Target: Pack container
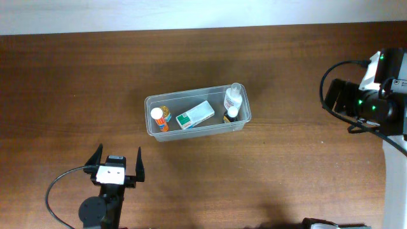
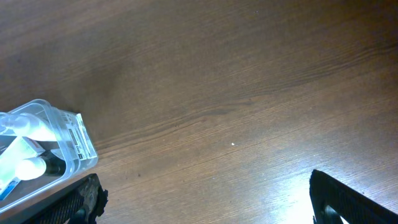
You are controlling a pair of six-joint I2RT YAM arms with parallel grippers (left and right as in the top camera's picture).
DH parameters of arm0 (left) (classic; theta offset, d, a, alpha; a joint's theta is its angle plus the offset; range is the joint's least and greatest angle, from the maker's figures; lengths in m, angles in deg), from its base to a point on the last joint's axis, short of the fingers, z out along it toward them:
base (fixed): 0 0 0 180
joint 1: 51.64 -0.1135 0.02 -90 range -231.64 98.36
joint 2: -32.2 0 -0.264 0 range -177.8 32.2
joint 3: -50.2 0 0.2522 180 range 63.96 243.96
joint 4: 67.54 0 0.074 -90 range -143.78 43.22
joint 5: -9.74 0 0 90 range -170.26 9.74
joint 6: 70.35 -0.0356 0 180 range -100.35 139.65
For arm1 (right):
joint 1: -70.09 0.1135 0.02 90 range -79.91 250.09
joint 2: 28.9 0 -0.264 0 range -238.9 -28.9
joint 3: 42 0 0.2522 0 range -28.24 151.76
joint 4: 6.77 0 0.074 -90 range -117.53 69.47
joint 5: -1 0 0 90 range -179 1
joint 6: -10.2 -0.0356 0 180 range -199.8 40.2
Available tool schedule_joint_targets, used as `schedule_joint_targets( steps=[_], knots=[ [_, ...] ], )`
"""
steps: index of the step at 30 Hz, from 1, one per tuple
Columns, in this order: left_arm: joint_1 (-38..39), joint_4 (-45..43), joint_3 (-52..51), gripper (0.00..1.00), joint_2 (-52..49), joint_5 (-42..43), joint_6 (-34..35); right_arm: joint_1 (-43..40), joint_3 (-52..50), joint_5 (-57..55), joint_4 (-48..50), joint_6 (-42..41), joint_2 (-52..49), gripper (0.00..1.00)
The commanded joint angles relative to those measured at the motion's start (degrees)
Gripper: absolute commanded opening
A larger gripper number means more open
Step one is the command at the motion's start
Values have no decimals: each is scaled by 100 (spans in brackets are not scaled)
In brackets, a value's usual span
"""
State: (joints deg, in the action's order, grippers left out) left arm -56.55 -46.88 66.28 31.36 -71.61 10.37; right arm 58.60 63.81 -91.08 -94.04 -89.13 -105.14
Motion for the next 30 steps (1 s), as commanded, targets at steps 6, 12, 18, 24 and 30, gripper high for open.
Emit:
schedule_joint_targets(
  steps=[6, 12, 18, 24, 30],
  knots=[
    [-28, -22, -48, 99, 55, 61, -70, -39, 85, 9, -2, -63, -4, 98],
    [-28, -22, -48, 99, 55, 61, -70, -39, 85, 9, -2, -63, -4, 98],
    [-31, -22, -48, 99, 55, 61, -70, -39, 85, 9, -2, -63, -4, 98],
    [-31, -22, -48, 100, 55, 61, -70, 15, 83, 7, 0, -63, 321, 98],
    [-31, -22, -48, 100, 55, 61, -70, 402, 74, 9, -4, -63, 1285, 98]
  ],
)
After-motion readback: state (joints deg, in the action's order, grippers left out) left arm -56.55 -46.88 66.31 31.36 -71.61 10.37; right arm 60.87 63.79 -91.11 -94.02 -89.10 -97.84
